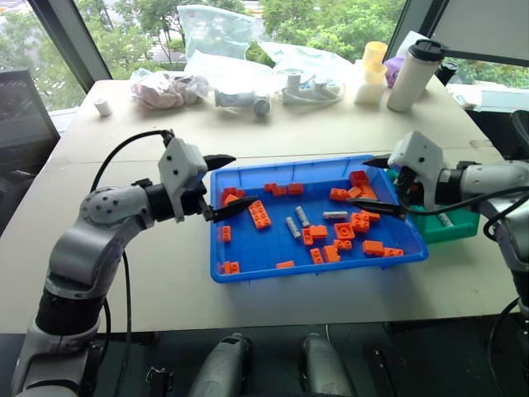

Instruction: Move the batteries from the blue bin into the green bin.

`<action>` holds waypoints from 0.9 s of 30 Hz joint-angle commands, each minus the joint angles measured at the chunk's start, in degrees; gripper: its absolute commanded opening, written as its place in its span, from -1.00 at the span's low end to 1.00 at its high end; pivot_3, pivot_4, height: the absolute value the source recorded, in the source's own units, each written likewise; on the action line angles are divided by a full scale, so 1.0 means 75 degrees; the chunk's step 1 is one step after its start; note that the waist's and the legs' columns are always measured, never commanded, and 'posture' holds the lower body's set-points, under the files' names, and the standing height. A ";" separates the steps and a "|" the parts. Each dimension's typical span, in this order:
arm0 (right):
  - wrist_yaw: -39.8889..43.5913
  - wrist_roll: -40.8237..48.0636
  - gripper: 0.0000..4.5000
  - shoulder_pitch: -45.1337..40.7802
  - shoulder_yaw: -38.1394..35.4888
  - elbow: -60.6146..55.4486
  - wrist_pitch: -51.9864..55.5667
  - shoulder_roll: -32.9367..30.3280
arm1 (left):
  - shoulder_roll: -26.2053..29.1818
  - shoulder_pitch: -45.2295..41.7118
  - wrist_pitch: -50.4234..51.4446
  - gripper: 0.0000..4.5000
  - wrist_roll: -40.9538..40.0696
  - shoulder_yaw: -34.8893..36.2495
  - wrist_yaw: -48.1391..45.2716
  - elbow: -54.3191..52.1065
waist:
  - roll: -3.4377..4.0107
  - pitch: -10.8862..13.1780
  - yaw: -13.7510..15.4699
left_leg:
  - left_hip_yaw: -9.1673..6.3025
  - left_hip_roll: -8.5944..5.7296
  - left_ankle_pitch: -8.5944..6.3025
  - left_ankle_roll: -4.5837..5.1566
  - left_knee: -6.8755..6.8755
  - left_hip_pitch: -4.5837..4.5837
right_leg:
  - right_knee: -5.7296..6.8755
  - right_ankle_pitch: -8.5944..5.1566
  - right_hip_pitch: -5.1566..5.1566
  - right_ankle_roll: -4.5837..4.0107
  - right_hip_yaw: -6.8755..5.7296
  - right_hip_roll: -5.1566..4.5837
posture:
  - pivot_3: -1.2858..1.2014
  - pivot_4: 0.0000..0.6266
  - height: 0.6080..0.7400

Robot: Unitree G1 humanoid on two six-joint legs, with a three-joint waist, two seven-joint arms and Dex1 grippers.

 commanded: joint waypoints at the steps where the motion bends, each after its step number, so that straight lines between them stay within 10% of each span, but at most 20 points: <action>1: 0.0055 0.0106 0.99 0.0018 -0.0023 -0.0380 -0.0022 -0.0001 | 0.0024 -0.0037 0.0003 1.00 -0.0207 0.0212 -0.0003 -0.0228 | 0.0000 0.0000 0.0000 | 0.0000 0.0000 0.0000 0.0000 0.0000 0.0000 | 0.0000 0.0000 0.0000 0.0000 0.0000 0.0000 | 0.03 -0.52 1.00; 27: 0.0056 0.0383 0.99 -0.0094 0.0687 -0.0940 0.0578 0.0403 | 0.0093 0.0067 0.0024 1.00 -0.0174 0.0168 0.0137 -0.0319 | 0.0000 0.0000 0.0001 | -0.0001 0.0000 0.0000 0.0000 0.0000 0.0000 | 0.0000 0.0000 0.0000 0.0000 0.0000 0.0000 | 0.03 -0.52 1.00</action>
